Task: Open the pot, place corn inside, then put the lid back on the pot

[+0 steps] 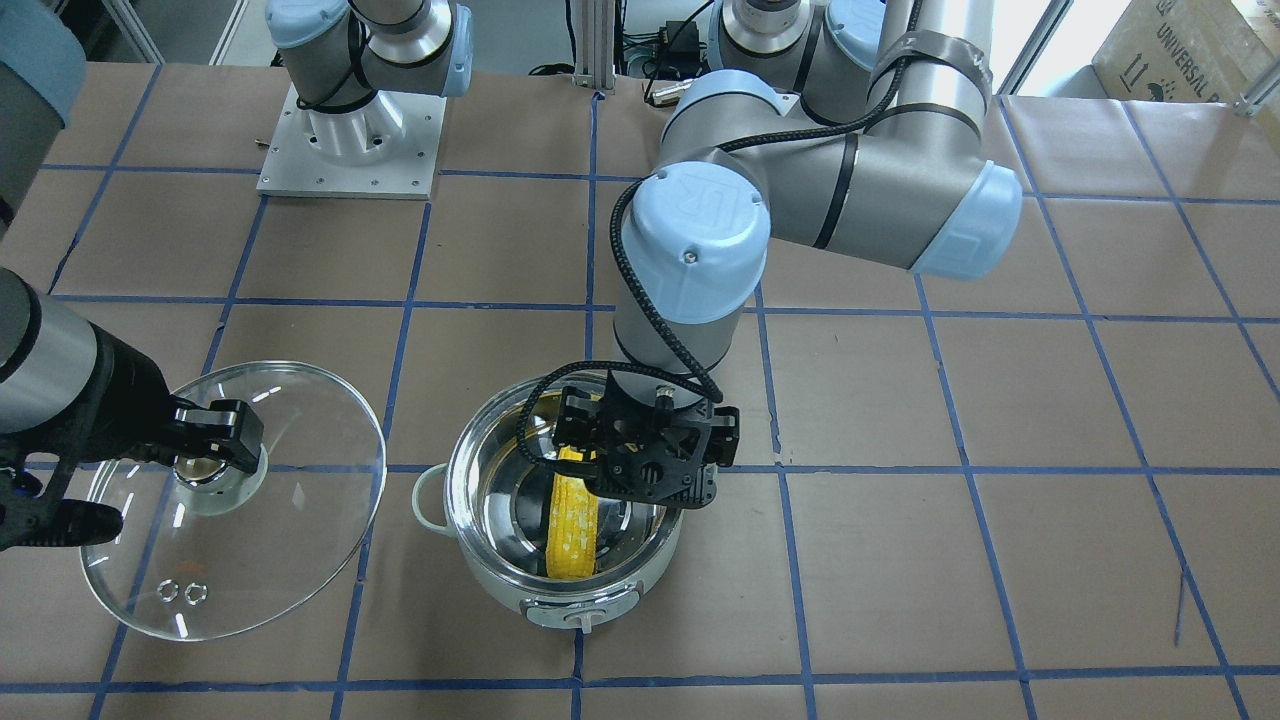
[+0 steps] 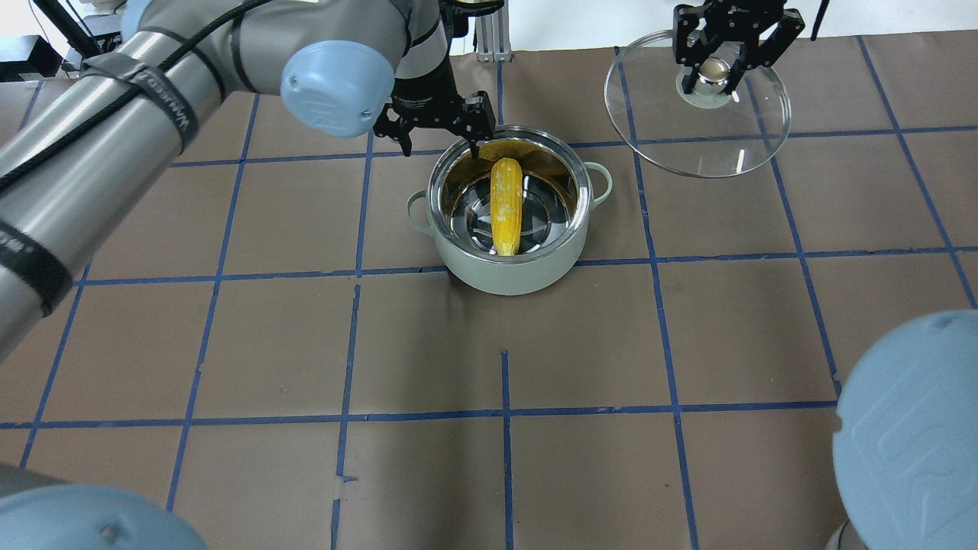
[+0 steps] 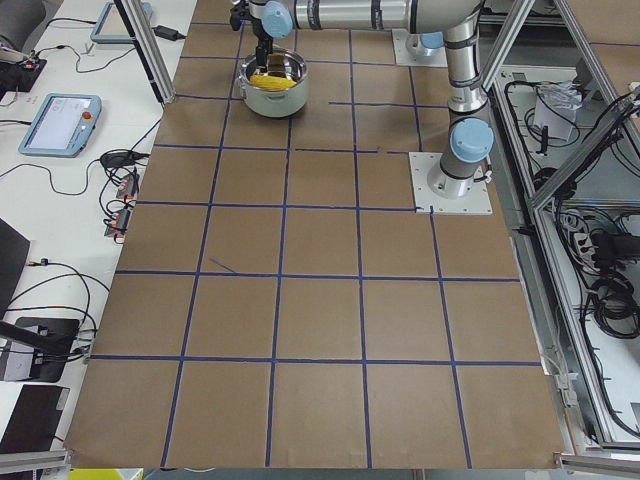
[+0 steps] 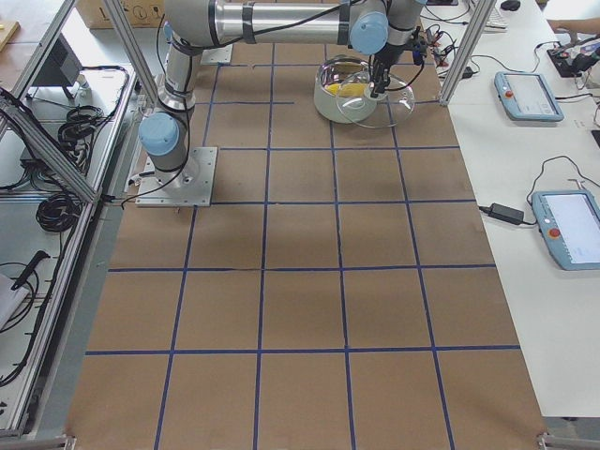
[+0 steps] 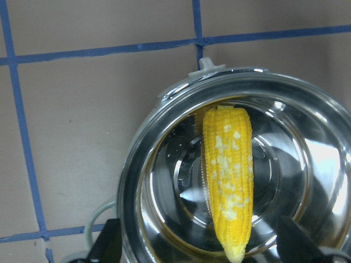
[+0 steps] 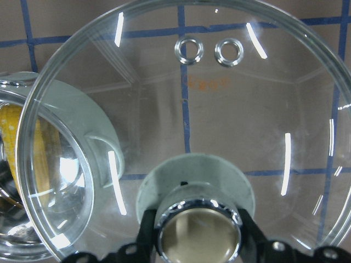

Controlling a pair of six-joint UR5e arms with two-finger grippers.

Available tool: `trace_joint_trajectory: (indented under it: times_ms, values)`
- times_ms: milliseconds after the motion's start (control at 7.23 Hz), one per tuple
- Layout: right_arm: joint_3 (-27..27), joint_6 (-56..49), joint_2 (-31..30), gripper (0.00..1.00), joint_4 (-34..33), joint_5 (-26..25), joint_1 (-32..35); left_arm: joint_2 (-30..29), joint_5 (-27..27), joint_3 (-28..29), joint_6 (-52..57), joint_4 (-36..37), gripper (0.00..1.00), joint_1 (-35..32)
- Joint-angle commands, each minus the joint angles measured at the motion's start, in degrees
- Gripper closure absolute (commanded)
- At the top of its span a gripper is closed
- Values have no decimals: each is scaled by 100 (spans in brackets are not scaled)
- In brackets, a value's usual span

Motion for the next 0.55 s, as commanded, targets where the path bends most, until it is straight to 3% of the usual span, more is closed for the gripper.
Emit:
trace_joint_trajectory:
  times_ms: [0,138,415]
  values:
    - [14,835,-11,83,-11,-25,643,1359,-223,-1181,485,-26,0,637]
    - [14,1334,-37,84,-3,-7,794,1722,-259,-1429,529,-262,0,823]
    - [119,2040,77,84,-90,-16,1547,1988,-268,-1389,775,-483,0,842]
